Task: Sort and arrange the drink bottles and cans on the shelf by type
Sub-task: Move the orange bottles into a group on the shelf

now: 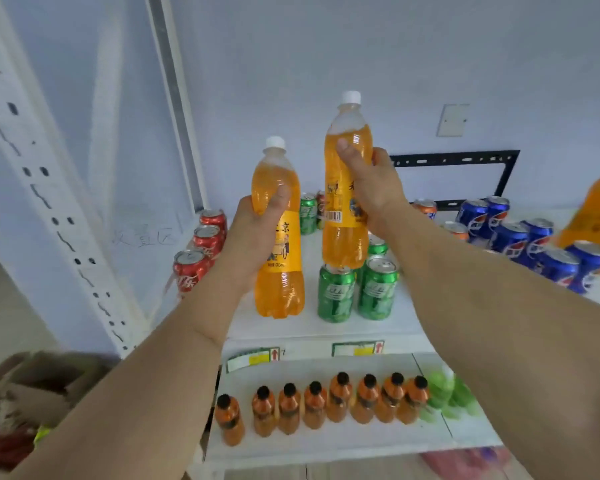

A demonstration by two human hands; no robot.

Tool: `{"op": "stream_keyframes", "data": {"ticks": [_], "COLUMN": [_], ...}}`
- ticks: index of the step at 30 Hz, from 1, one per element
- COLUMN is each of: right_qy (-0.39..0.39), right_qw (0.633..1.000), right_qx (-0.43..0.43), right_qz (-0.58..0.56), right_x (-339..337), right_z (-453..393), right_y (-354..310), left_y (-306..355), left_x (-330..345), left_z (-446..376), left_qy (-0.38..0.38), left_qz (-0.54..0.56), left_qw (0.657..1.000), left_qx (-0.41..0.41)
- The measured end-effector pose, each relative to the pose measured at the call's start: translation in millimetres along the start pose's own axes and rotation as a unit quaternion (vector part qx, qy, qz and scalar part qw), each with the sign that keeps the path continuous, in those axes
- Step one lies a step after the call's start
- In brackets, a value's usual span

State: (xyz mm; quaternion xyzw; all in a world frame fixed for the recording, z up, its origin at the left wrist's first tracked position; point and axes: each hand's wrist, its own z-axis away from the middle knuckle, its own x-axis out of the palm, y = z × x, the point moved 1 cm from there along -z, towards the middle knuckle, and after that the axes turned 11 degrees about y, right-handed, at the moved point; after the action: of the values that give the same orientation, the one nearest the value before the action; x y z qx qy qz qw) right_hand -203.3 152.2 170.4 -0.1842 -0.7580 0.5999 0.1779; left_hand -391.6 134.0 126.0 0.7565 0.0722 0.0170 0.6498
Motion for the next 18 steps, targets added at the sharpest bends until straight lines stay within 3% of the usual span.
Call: {"op": "stream_keyframes", "data": {"ticks": [9,18], "right_qy": [0.087,0.159], "right_qw": [0.993,0.976], "right_qx": [0.029,0.070], "right_qz": [0.078,0.133], "right_x": [-103.0,-236.8], "right_z": [147.5,192.6], "right_y": [6.8,29.0], "left_y": [-27.6,-23.9], "left_x": [0.8,89.0], "left_z": [167.9,255.4], "left_qy": [-0.105,-0.215], "left_qz": [0.025,0.050], "left_qw": [0.993,0.973], "left_qx": [-0.039,-0.070]}}
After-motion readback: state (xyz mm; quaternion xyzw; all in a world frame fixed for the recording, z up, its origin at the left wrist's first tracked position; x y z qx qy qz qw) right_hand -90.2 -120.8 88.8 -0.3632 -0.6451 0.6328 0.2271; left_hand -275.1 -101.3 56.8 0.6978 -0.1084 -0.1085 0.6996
